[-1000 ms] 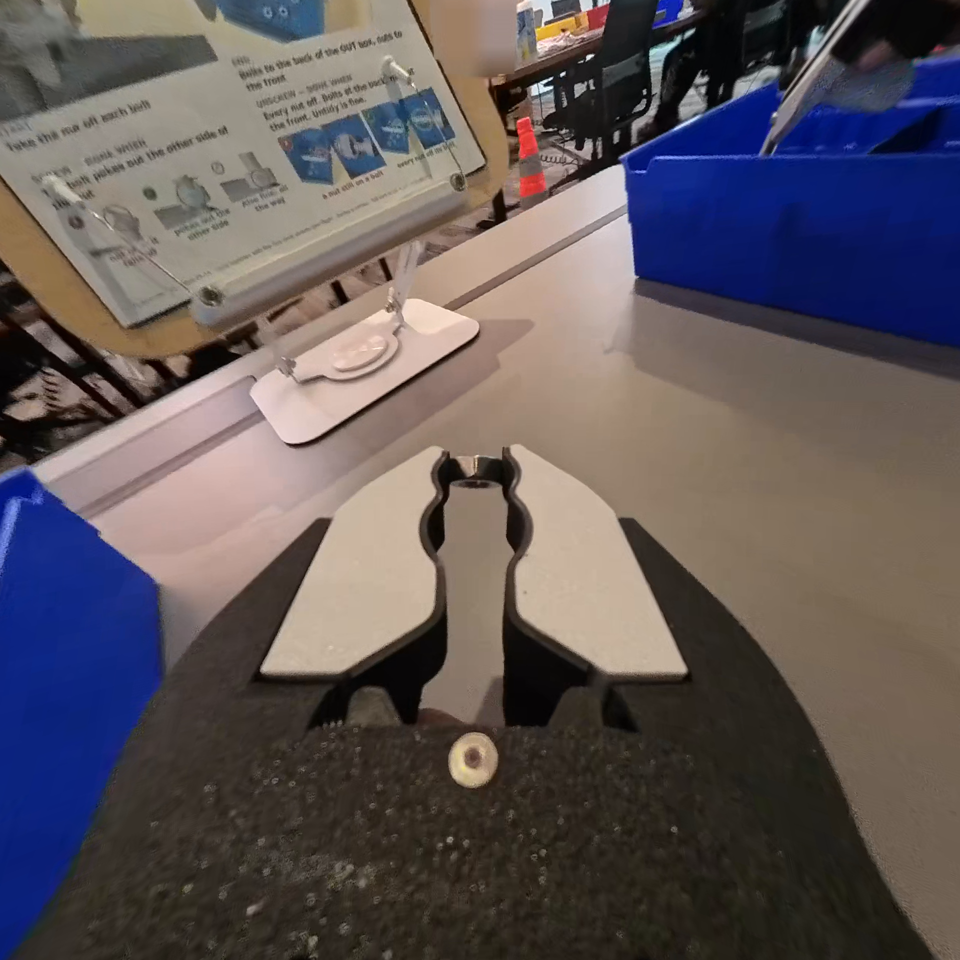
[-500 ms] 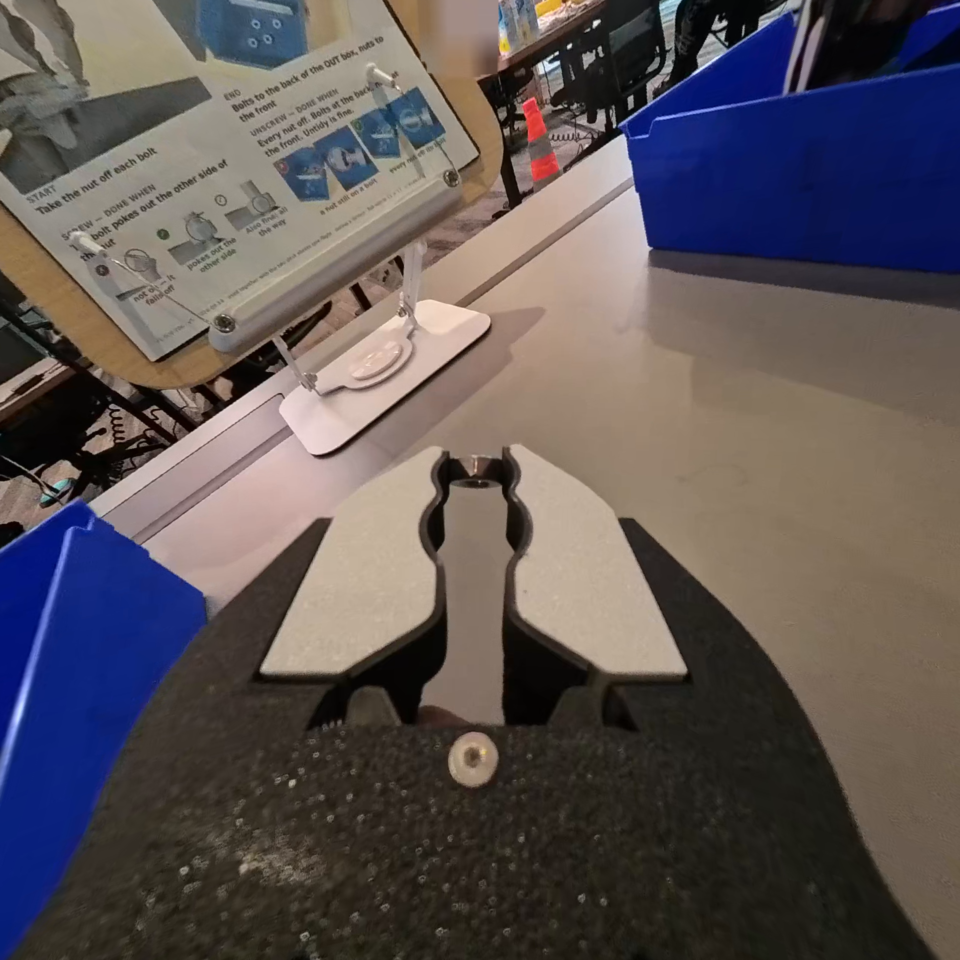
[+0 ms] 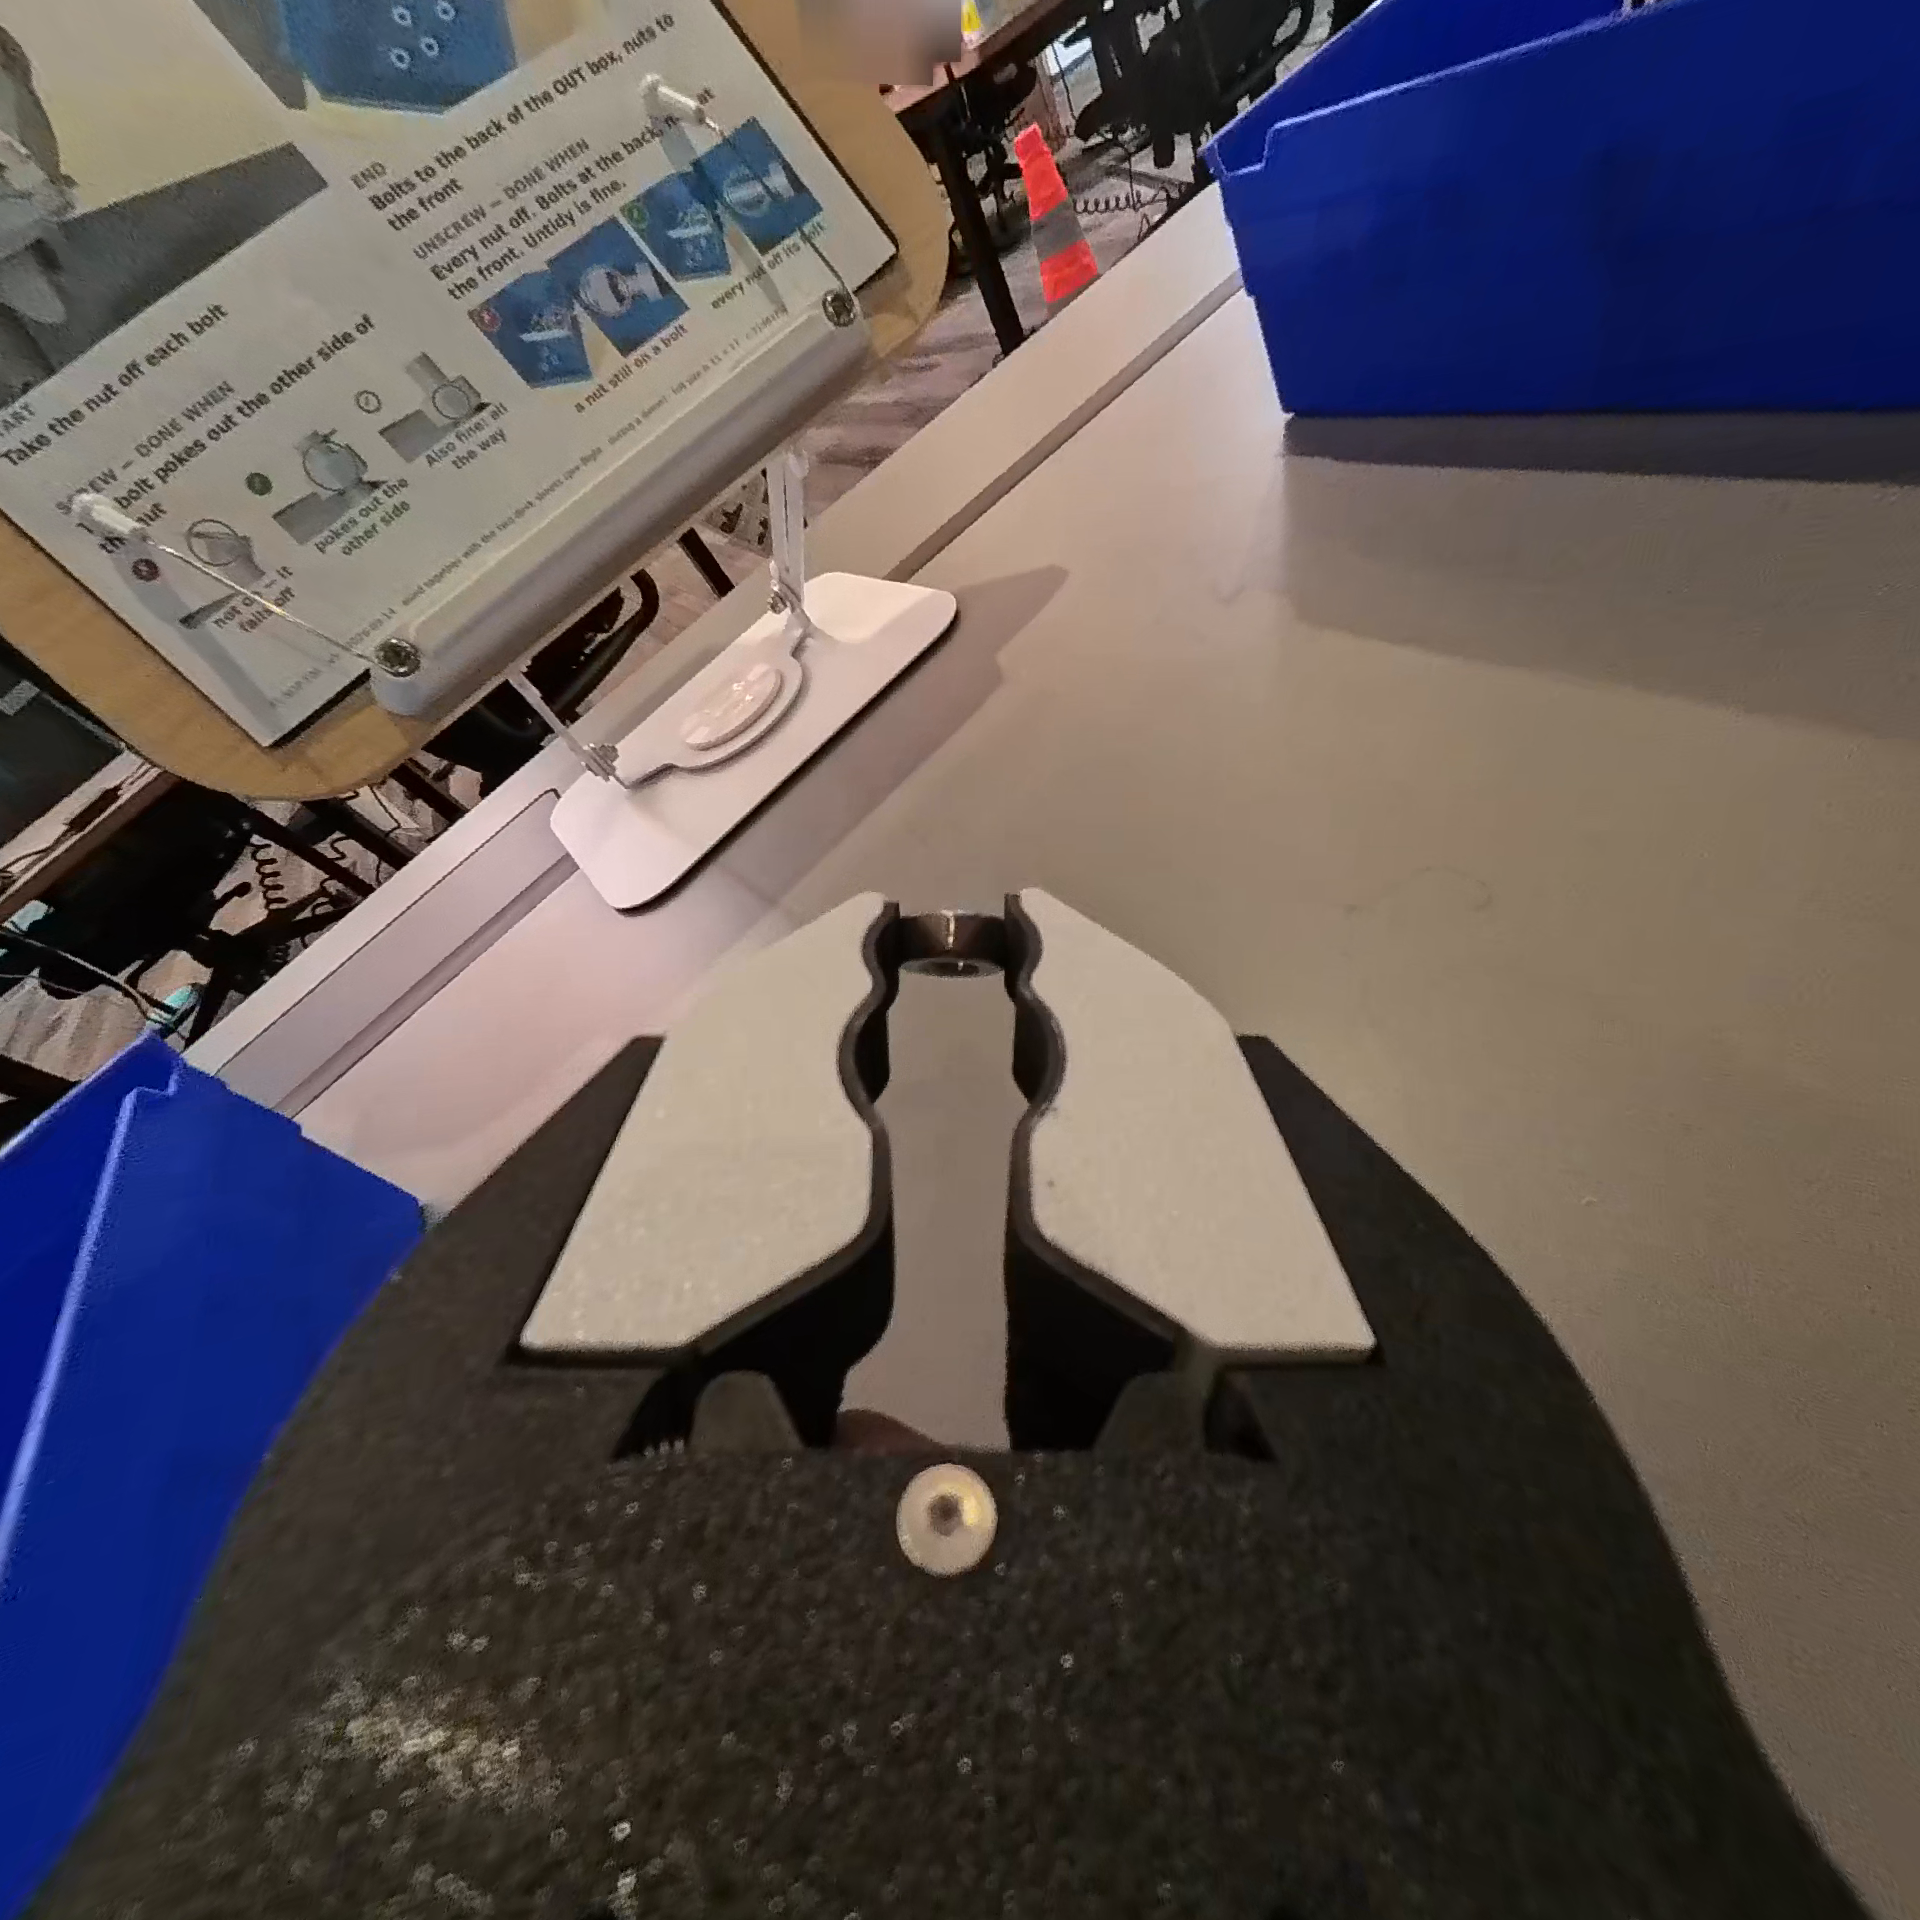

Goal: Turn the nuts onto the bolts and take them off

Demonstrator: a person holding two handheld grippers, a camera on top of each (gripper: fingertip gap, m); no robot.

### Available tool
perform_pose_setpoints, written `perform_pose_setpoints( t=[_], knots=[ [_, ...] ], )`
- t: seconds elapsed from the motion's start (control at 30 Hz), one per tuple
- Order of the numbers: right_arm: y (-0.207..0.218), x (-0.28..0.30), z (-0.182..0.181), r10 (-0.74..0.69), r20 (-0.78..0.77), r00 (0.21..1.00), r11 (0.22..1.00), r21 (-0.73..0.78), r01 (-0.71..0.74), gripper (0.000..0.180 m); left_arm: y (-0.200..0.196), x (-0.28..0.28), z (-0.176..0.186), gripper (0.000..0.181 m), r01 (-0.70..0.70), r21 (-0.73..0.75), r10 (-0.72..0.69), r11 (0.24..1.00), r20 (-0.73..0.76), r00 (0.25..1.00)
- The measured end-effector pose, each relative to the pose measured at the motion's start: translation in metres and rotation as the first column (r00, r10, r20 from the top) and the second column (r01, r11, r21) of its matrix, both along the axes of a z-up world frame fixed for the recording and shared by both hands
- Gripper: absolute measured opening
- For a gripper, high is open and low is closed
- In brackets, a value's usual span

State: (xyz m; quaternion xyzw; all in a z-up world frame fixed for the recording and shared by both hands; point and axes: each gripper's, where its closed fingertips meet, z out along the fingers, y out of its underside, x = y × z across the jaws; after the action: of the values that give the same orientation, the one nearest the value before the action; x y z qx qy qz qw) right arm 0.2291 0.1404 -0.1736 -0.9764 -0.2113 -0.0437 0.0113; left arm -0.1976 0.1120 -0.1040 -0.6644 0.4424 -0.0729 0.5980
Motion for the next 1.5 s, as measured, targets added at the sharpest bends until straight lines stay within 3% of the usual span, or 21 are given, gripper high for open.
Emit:
perform_pose_setpoints(
  t=[0.1, 0.17, 0.27, 0.33, 0.4, 0.47, 0.57, 0.67, 0.73, 0.77, 0.83, 0.87, 0.93, 1.0, 1.2, 1.3, 1.5],
  knots=[
    [0.001, 0.0, 0.0, 0.028, 0.023, 0.999, 1.0, 0.004, -0.028, 0.022, 0.001, -0.001, 0.002, 0.018, -0.005, -0.001, 0.005, 1.0, 0.009, 1.0],
    [0.005, 0.001, 0.007, 0.028, 0.031, 0.999, 0.998, 0.053, -0.03, 0.033, 0.001, -0.003, 0.007, 0.018, -0.006, -0.006, 0.006, 1.0, 0.031, 0.999],
    [0.022, -0.007, 0.05, 0.021, -0.002, 1.0, 0.959, 0.284, -0.02, 0.04, 0.002, -0.005, 0.014, 0.018, -0.001, -0.033, 0.004, 0.999, 0.077, 0.997],
    [0.03, -0.038, 0.1, 0.054, -0.095, 0.994, 0.856, 0.518, 0.003, 0.039, 0.002, -0.007, 0.018, 0.018, 0.004, -0.055, 0.002, 0.998, 0.108, 0.994],
    [0.02, -0.097, 0.154, 0.181, -0.245, 0.952, 0.679, 0.731, 0.059, 0.034, 0.003, -0.01, 0.024, 0.018, 0.01, -0.067, -0.001, 0.998, 0.136, 0.991],
    [-0.014, -0.178, 0.183, 0.393, -0.425, 0.816, 0.56, 0.814, 0.155, 0.031, 0.005, -0.013, 0.029, 0.018, 0.01, -0.072, 0.002, 0.997, 0.159, 0.987],
    [-0.068, -0.279, 0.164, 0.549, -0.603, 0.578, 0.583, 0.772, 0.251, 0.045, 0.006, -0.015, 0.036, 0.018, 0.035, -0.09, -0.016, 0.995, 0.201, 0.979],
    [-0.099, -0.336, 0.133, 0.636, -0.605, 0.479, 0.527, 0.794, 0.303, 0.039, 0.004, -0.014, 0.039, 0.018, 0.086, -0.105, -0.06, 0.991, 0.229, 0.972],
    [-0.114, -0.354, 0.127, 0.663, -0.576, 0.478, 0.473, 0.818, 0.329, 0.031, 0.004, -0.013, 0.035, 0.018, 0.109, -0.117, -0.082, 0.987, 0.211, 0.974],
    [-0.123, -0.365, 0.126, 0.675, -0.572, 0.467, 0.483, 0.82, 0.306, 0.03, 0.001, -0.01, 0.031, 0.018, 0.137, -0.13, -0.111, 0.982, 0.191, 0.975],
    [-0.133, -0.38, 0.11, 0.669, -0.532, 0.52, 0.527, 0.832, 0.172, 0.048, -0.008, -0.002, 0.016, 0.018, 0.202, -0.194, -0.181, 0.96, 0.119, 0.976],
    [-0.133, -0.38, 0.105, 0.67, -0.497, 0.551, 0.516, 0.846, 0.136, 0.047, -0.012, 0.002, 0.005, 0.018, 0.223, -0.243, -0.212, 0.944, 0.068, 0.975],
    [-0.132, -0.374, 0.103, 0.667, -0.484, 0.566, 0.498, 0.855, 0.144, 0.042, -0.016, 0.008, -0.019, 0.018, 0.234, -0.353, -0.27, 0.906, -0.056, 0.961],
    [-0.13, -0.369, 0.103, 0.653, -0.525, 0.546, 0.537, 0.829, 0.157, 0.045, -0.014, 0.011, -0.036, 0.018, 0.2, -0.451, -0.318, 0.87, -0.203, 0.926],
    [-0.134, -0.359, 0.11, 0.65, -0.55, 0.524, 0.564, 0.812, 0.152, 0.044, 0.002, 0.024, -0.057, 0.019, 0.014, -0.646, -0.463, 0.763, -0.531, 0.71],
    [-0.14, -0.36, 0.105, 0.664, -0.496, 0.56, 0.548, 0.832, 0.087, 0.044, 0.007, 0.032, -0.065, 0.019, -0.068, -0.714, -0.531, 0.697, -0.578, 0.62],
    [-0.153, -0.36, 0.096, 0.69, -0.444, 0.572, 0.541, 0.841, 0.0, 0.045, 0.012, 0.026, -0.081, 0.019, -0.2, -0.73, -0.61, 0.653, -0.664, 0.433]
  ],
)
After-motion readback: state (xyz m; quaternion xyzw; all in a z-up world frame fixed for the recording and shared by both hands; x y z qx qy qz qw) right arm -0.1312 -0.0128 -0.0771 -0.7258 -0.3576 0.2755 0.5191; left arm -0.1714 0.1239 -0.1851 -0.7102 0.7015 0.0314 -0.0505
